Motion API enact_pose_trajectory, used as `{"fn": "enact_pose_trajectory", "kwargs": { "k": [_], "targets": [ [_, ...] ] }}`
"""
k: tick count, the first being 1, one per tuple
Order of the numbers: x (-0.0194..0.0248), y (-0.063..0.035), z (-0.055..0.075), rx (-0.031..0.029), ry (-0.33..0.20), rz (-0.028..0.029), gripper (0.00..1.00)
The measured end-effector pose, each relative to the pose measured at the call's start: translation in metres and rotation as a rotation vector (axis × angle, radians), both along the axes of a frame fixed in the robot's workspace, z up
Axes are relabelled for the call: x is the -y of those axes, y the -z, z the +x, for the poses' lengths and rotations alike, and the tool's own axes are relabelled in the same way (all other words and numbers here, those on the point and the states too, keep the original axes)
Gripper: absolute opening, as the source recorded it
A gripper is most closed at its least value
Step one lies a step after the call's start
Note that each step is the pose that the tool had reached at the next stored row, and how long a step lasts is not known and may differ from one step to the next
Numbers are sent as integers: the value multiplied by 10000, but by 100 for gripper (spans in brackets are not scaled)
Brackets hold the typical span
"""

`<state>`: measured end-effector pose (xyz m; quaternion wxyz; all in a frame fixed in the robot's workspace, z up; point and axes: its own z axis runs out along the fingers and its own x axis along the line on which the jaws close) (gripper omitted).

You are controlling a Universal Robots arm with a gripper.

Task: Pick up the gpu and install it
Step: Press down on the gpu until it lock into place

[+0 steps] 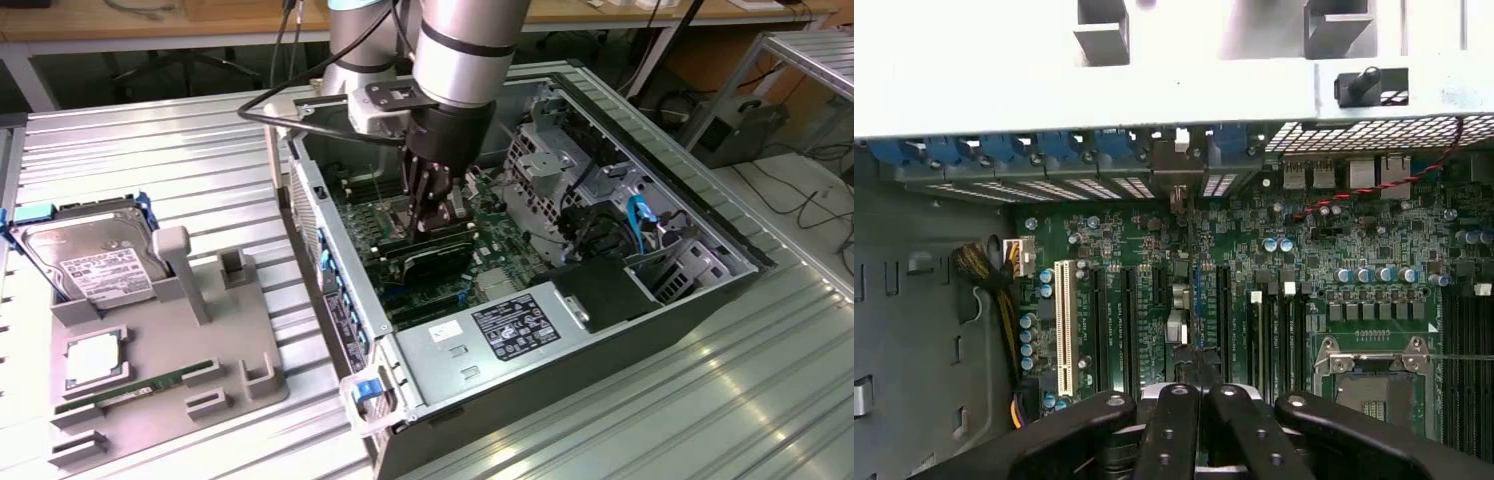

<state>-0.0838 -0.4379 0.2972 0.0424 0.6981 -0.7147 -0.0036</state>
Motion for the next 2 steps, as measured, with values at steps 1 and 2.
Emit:
{"fn": "enact_pose_trajectory", "kwargs": {
  "k": [1,2],
  "targets": [
    [0,0,0,0,0,0,11],
    [0,0,0,0,0,0,11]
  ]
}}
